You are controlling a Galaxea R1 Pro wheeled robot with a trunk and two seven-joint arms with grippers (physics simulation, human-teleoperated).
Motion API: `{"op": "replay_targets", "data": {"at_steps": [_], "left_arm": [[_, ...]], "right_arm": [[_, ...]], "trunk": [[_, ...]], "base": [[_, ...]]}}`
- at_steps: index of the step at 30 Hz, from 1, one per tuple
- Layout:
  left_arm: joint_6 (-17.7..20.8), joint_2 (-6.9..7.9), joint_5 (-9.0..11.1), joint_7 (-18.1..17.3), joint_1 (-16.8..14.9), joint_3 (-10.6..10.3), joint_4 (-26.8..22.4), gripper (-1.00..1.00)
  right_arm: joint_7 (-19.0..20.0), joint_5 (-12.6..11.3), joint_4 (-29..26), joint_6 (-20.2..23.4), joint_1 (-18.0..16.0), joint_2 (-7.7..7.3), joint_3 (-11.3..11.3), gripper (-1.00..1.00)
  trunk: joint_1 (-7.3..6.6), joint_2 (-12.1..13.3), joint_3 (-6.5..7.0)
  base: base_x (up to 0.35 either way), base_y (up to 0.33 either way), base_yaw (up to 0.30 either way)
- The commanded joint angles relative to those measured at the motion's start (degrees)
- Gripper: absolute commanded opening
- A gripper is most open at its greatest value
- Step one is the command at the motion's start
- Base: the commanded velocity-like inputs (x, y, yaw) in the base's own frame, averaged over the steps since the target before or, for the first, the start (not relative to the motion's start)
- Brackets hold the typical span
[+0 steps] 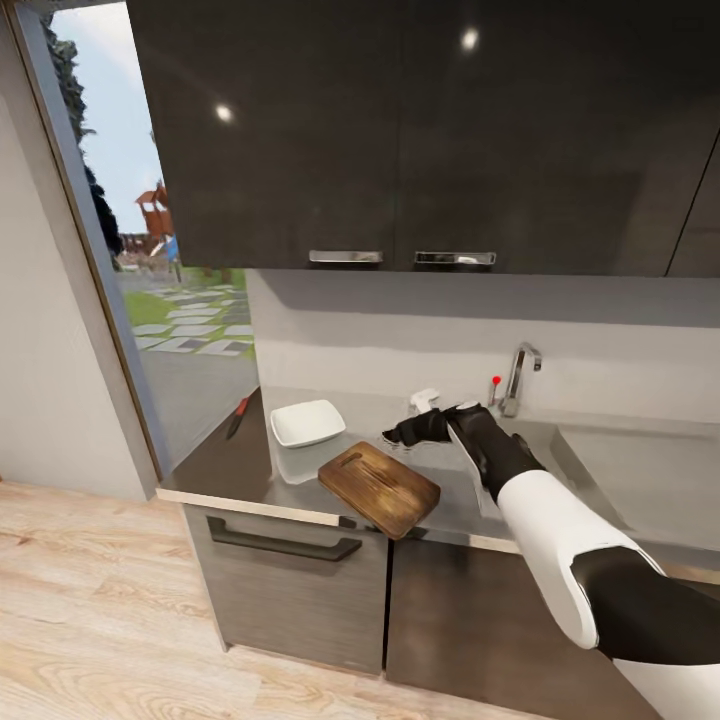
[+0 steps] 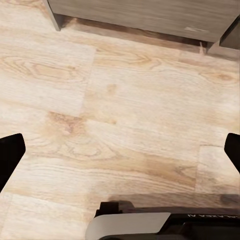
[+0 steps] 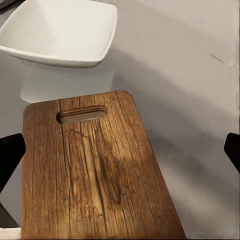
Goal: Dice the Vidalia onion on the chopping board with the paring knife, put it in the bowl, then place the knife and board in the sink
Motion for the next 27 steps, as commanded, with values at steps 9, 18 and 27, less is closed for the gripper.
{"op": "replay_targets", "data": {"at_steps": [9, 18, 27], "left_arm": [[-0.13, -0.06, 0.07, -0.01, -0.01, 0.07, -0.02, 1.0], [-0.13, -0.04, 0.07, -0.01, -0.03, 0.13, -0.02, 1.0], [-0.13, 0.03, 0.07, -0.01, -0.06, 0.16, -0.02, 1.0]], "right_arm": [[-0.89, 0.75, -13.7, 21.2, -0.68, 0.13, 0.02, 1.0], [-4.9, 0.48, -13.85, 24.64, -2.79, 4.18, 2.28, 1.0], [0.98, 0.31, -11.95, 24.41, -2.92, 4.11, 5.51, 1.0]], "trunk": [[0.02, -0.06, -0.09], [0.02, -0.06, -0.09], [0.02, -0.06, -0.09]], "base": [[0.0, 0.0, 0.0], [0.0, 0.0, 0.0], [0.0, 0.0, 0.0]]}}
